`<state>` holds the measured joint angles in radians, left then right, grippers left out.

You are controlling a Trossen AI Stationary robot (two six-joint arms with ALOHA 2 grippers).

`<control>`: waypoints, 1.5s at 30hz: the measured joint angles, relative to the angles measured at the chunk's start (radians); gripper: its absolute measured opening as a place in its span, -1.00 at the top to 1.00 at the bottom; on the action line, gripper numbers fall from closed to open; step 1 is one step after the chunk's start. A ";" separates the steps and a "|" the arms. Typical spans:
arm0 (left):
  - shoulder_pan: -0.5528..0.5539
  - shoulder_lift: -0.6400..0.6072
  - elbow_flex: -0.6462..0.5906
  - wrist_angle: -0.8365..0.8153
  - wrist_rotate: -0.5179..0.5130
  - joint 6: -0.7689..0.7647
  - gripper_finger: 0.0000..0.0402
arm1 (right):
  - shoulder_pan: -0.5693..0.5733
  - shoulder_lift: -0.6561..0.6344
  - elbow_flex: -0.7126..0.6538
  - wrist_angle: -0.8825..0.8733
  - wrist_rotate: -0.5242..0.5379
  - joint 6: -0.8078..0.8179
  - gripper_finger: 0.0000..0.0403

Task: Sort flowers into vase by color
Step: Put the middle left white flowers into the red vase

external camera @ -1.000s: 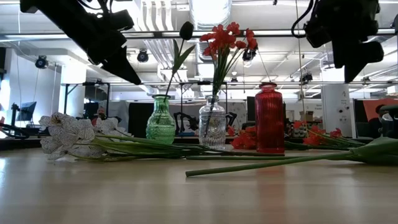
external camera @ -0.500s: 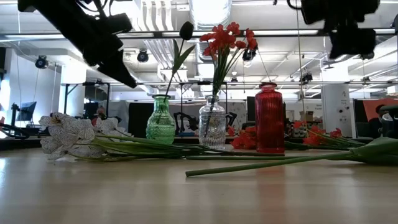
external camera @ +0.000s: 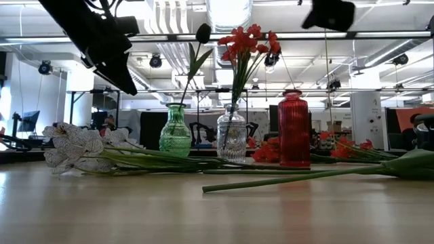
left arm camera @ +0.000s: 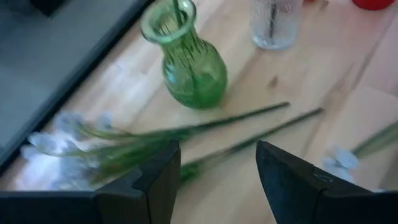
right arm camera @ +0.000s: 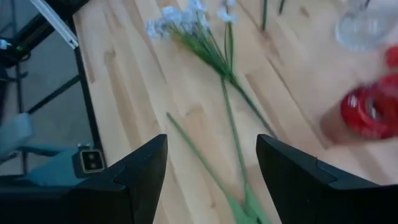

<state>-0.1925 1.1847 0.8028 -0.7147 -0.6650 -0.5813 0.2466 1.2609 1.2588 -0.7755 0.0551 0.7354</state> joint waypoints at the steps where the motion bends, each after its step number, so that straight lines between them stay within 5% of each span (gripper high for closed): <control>1: 0.000 0.000 0.001 -0.007 0.016 -0.017 0.04 | 0.000 0.020 0.030 -0.016 0.003 -0.017 -0.18; 10: 0.000 0.003 0.021 -0.085 0.156 -0.134 0.04 | 0.000 0.143 0.201 -0.118 0.035 -0.109 -0.18; 22: 0.000 0.169 0.021 -0.022 0.157 0.178 0.04 | 0.000 0.151 0.210 -0.129 0.035 -0.118 -0.18; 28: 0.008 0.261 0.040 -0.078 0.156 0.207 0.05 | 0.000 0.150 0.210 -0.129 0.043 -0.107 -0.18; 45: 0.006 0.279 0.057 -0.123 0.130 0.398 0.21 | 0.000 0.149 0.222 -0.135 0.051 -0.080 -0.18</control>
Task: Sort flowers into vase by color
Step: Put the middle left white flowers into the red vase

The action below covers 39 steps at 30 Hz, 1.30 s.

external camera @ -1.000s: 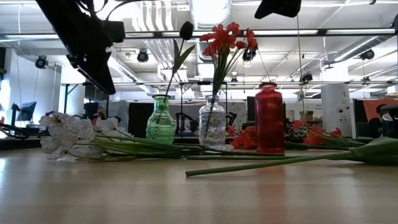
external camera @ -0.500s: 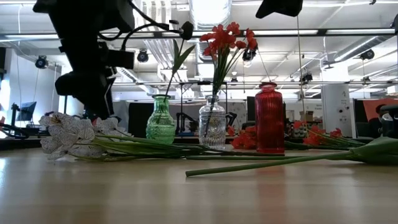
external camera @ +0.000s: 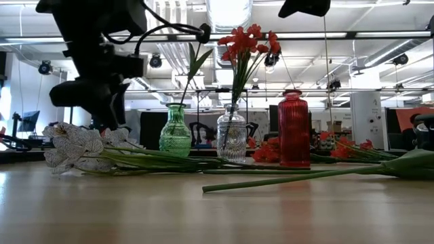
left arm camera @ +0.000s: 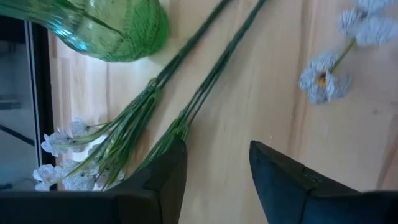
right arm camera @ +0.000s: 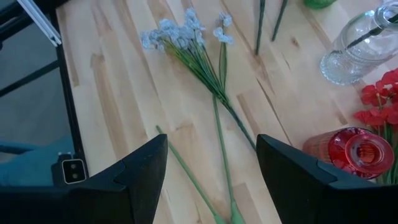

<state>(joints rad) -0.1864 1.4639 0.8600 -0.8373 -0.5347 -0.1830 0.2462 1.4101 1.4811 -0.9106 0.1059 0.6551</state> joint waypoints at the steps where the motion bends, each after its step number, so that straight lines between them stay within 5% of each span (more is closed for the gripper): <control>1: 0.000 0.000 -0.004 -0.001 0.000 0.010 0.19 | 0.000 0.000 0.000 -0.002 0.000 0.000 -0.18; 10: 0.000 0.000 -0.014 -0.009 0.003 0.087 -0.12 | 0.000 -0.002 0.000 -0.025 -0.006 -0.001 -0.18; 14: 0.000 0.000 -0.027 -0.004 0.082 0.145 -0.20 | 0.000 -0.003 0.000 -0.083 -0.028 -0.007 -0.18; 21: 0.002 -0.009 -0.074 0.057 0.161 0.213 -0.16 | 0.000 -0.009 0.000 -0.136 -0.028 -0.052 -0.18; 39: 0.079 -0.011 -0.089 0.081 0.152 0.343 -0.13 | 0.000 -0.051 0.000 -0.140 -0.027 -0.129 -0.18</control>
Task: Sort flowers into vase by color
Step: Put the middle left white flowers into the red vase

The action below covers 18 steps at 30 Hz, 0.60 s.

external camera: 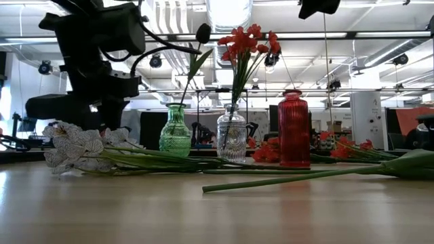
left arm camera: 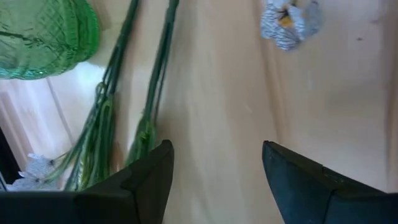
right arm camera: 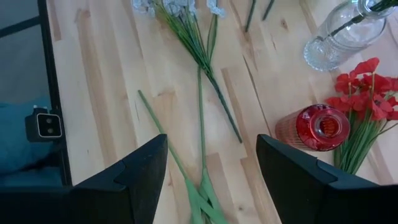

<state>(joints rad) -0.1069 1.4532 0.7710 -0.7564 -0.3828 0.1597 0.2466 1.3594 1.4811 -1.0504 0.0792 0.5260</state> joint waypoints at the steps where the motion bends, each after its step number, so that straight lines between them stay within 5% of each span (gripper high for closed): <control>1: 0.009 0.000 0.000 0.005 0.000 0.014 -0.13 | 0.000 0.000 0.000 0.000 0.000 -0.001 -0.18; 18: 0.191 -0.001 0.001 0.115 0.083 0.250 -0.13 | 0.000 0.001 0.000 0.000 0.026 0.004 -0.18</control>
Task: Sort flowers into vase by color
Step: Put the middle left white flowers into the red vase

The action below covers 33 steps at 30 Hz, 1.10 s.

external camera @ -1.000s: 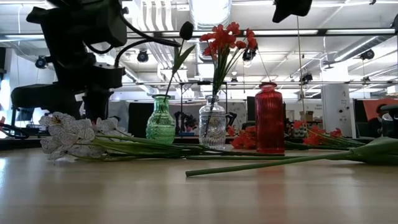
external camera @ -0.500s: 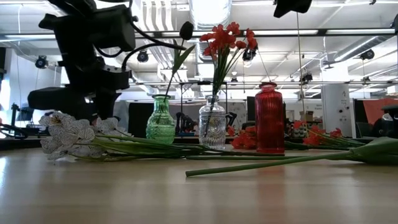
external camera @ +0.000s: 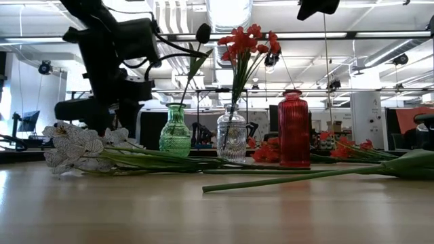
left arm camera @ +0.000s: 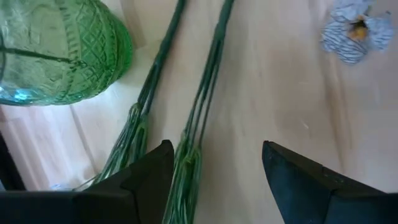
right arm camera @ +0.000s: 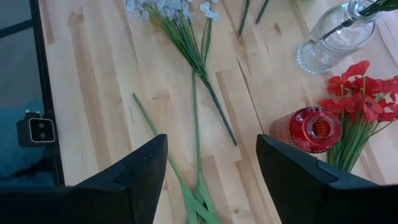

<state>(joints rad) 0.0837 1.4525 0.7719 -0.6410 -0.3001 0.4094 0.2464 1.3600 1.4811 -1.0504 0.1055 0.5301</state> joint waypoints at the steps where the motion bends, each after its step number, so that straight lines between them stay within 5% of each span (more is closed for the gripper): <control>1: 0.016 0.000 0.000 0.005 0.010 0.010 -0.13 | 0.000 0.000 0.000 0.000 0.000 0.000 -0.18; 21: 0.118 0.117 0.000 0.092 0.104 0.087 -0.09 | 0.000 0.001 0.000 -0.017 0.000 -0.007 -0.18; 33: 0.136 0.124 0.002 0.099 0.104 0.082 0.43 | 0.000 0.001 0.000 -0.016 0.001 -0.018 -0.18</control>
<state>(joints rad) 0.2199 1.5764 0.7734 -0.5415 -0.1963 0.4915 0.2462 1.3605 1.4811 -1.0668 0.1066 0.5117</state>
